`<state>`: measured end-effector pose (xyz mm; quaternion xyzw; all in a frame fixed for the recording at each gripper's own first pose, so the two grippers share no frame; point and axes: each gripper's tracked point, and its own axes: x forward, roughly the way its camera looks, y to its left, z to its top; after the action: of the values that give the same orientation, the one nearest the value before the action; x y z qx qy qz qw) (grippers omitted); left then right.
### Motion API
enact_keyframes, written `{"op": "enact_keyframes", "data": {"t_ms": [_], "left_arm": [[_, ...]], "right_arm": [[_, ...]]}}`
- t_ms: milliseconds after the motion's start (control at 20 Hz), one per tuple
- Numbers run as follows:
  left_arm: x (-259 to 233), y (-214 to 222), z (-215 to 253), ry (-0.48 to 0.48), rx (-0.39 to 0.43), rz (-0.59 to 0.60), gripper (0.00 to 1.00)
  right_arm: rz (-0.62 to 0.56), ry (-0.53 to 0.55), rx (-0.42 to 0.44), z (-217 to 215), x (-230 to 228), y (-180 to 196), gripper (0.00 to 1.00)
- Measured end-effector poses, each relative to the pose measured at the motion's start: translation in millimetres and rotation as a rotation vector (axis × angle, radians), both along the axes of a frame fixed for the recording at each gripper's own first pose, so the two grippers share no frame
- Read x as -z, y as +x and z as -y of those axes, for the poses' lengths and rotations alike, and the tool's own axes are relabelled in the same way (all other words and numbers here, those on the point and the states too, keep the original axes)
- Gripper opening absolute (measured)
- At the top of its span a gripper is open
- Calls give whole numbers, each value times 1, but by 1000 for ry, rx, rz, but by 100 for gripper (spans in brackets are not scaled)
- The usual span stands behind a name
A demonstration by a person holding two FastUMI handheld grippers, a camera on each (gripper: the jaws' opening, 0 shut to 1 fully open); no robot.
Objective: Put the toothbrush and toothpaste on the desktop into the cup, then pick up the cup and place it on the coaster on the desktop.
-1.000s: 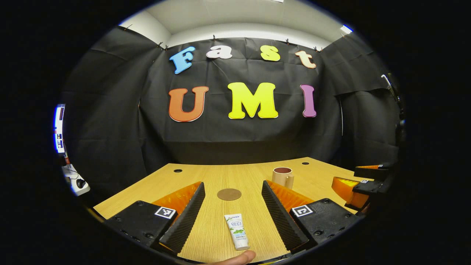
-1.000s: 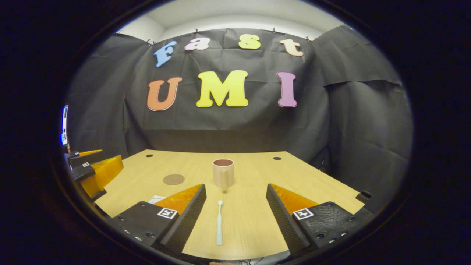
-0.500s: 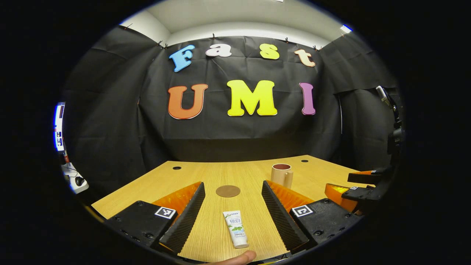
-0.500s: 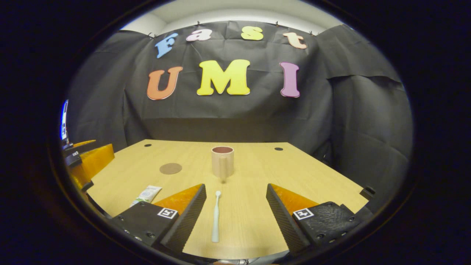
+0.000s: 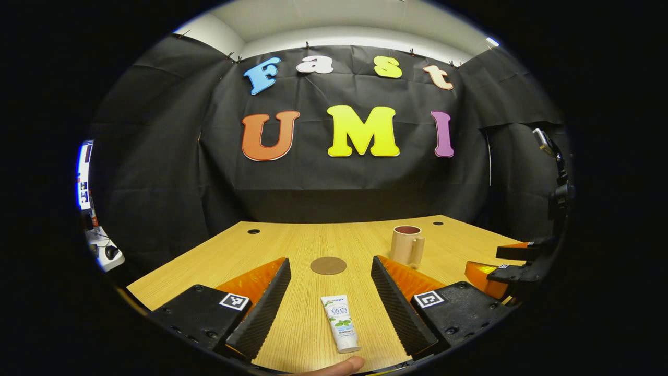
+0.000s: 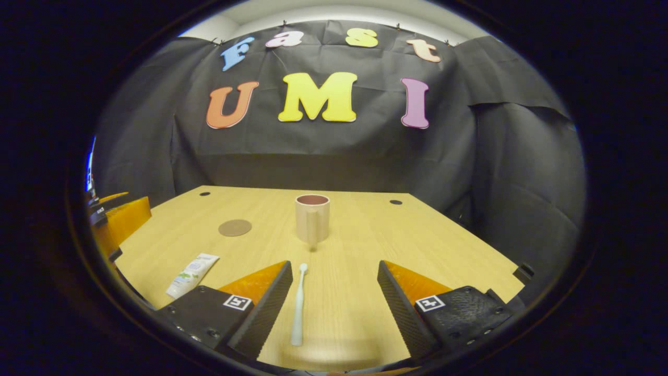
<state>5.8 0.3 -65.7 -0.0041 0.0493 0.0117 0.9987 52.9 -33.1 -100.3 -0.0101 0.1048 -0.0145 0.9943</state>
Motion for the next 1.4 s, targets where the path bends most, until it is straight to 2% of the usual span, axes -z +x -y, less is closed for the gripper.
{"op": "enact_keyframes", "data": {"t_ms": [200,500,750,850,900,1000,1150,1200,1350,1400], "left_arm": [[9,3,-5,-6,-7,-16,98],[31,9,-11,-1,-18,-71,98],[44,13,-24,0,-37,-115,98],[50,14,-27,-1,-44,-146,98],[52,14,-28,-1,-45,-155,98],[53,17,-27,-7,-40,-166,98],[61,18,-20,-25,-24,-214,98],[63,18,-20,-23,-21,-231,99],[67,21,-18,-16,-22,-267,99],[67,21,-18,-21,-22,-275,99]], "right_arm": [[-50,15,-28,-8,13,7,97],[-194,9,-92,-23,53,25,97],[-276,-6,-108,-39,75,38,95],[-304,3,-99,-39,80,45,81],[-312,29,-103,-42,80,48,65],[-347,73,-123,-47,84,51,49],[-366,64,-121,-45,85,55,43],[-374,58,-120,-44,87,57,34],[-400,35,-124,-44,88,57,31],[-409,40,-126,-44,89,57,26]]}}
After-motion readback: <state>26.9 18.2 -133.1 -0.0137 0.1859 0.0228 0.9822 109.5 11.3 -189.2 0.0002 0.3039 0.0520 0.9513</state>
